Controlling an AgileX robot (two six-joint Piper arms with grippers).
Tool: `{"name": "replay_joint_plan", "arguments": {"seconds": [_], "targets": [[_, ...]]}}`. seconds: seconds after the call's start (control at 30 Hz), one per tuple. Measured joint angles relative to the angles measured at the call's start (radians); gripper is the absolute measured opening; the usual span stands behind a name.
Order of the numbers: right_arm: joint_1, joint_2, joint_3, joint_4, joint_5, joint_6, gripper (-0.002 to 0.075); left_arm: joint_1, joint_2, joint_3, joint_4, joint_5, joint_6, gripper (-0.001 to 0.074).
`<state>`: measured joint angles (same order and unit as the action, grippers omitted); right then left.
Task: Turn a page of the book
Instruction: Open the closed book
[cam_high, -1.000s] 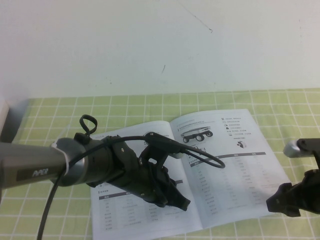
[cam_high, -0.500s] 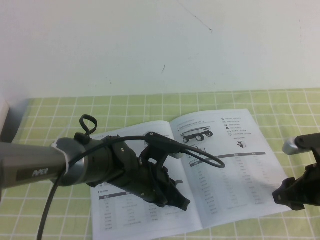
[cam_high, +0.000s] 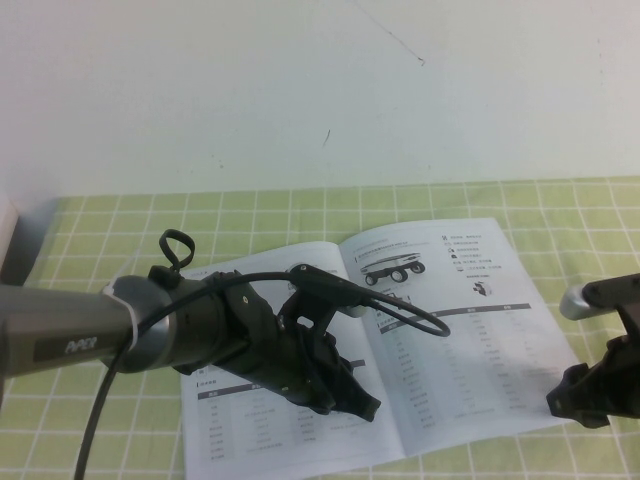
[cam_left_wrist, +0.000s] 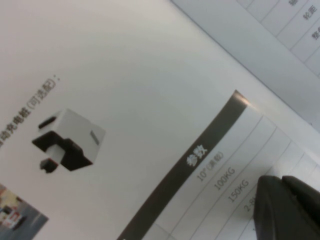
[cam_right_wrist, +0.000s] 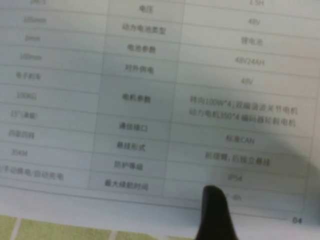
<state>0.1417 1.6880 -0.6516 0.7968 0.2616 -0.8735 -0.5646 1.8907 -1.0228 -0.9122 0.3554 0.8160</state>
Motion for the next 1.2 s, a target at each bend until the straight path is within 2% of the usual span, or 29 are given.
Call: {"name": "replay_joint_plan", "arguments": {"seconds": [0.4, 0.57, 0.73, 1.0, 1.2], "targets": [[0.0, 0.004, -0.007, 0.024, 0.012, 0.0, 0.0437, 0.0, 0.0, 0.0, 0.0, -0.001, 0.0, -0.0004], [0.0, 0.006, -0.007, 0.057, 0.017, -0.01, 0.0413, 0.0, 0.0, 0.0, 0.0, -0.001, 0.0, -0.0004], [0.0, 0.011, -0.007, 0.149, 0.051, -0.098, 0.0405, 0.0, 0.0, 0.0, 0.0, -0.001, 0.0, -0.0004], [0.0, 0.017, -0.007, 0.39, 0.128, -0.334, 0.0399, 0.0, 0.0, 0.0, 0.0, -0.001, 0.0, -0.0004], [0.0, 0.029, -0.007, 0.476, 0.145, -0.43, 0.0392, 0.0, 0.0, 0.0, 0.0, -0.001, 0.0, -0.0004]]}}
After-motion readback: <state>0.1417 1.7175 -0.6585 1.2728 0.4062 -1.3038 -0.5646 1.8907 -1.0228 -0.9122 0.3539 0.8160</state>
